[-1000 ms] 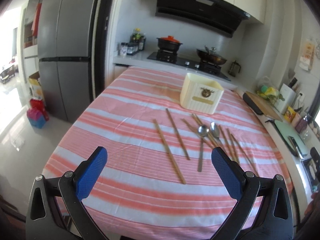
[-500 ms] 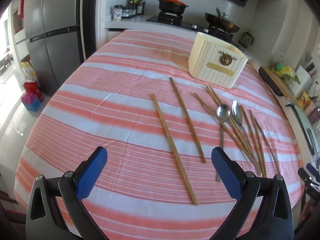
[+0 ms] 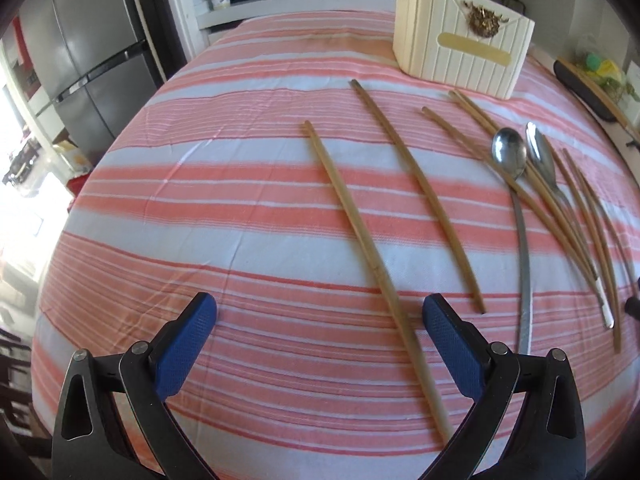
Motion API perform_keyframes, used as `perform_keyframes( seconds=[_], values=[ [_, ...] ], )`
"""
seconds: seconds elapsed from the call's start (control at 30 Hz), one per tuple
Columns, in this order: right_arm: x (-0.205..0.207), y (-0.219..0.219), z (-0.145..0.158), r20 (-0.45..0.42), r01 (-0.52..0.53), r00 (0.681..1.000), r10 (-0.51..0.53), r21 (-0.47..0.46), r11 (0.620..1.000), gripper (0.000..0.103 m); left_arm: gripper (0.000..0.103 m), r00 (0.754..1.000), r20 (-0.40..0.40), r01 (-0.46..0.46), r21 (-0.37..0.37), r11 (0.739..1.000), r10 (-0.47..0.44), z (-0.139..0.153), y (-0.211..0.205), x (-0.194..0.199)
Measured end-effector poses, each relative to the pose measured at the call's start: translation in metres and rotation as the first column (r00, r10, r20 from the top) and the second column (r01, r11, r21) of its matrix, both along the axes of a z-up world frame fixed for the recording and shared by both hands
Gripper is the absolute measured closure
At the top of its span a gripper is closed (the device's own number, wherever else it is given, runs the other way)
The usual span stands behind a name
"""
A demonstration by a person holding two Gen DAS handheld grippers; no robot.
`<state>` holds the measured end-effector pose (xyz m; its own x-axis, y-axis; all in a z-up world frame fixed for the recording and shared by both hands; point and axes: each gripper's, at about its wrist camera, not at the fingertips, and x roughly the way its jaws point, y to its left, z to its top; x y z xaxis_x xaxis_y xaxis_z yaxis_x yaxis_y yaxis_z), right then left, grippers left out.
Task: Organize utensils
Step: 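Lower both grippers toward the loose wooden chopsticks on the cloth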
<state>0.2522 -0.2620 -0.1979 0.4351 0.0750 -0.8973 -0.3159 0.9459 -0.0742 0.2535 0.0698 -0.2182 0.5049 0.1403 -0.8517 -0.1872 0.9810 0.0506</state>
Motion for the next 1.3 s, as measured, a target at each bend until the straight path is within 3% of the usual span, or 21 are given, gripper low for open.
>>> perform_keyframes(
  seconds=[0.27, 0.5, 0.87, 1.1, 1.3],
  values=[
    [0.012, -0.001, 0.0, -0.056, -0.037, 0.998, 0.037, -0.006, 0.999, 0.041, 0.0, 1.0, -0.005, 0.014, -0.001, 1.0, -0.014, 0.001, 0.029, -0.003],
    [0.014, 0.0, -0.001, -0.064, -0.042, 0.997, 0.041, -0.009, 0.999, 0.04, 0.0, 0.997, -0.021, 0.075, -0.05, 0.996, -0.076, -0.002, 0.045, 0.005],
    [0.025, 0.002, 0.001, -0.109, -0.08, 0.991, 0.077, -0.023, 0.997, 0.041, 0.0, 0.982, -0.118, 0.138, -0.079, 0.987, -0.146, -0.001, 0.047, 0.032],
    [0.076, 0.005, 0.007, -0.137, -0.08, 0.988, 0.074, -0.044, 0.996, 0.069, 0.006, 0.981, -0.123, 0.141, -0.076, 0.987, -0.15, 0.0, 0.051, 0.082],
    [0.131, 0.025, 0.005, -0.162, -0.073, 0.984, 0.07, -0.015, 0.997, 0.072, 0.013, 0.977, -0.145, 0.143, -0.088, 0.986, -0.154, 0.002, 0.049, 0.119]
  ],
)
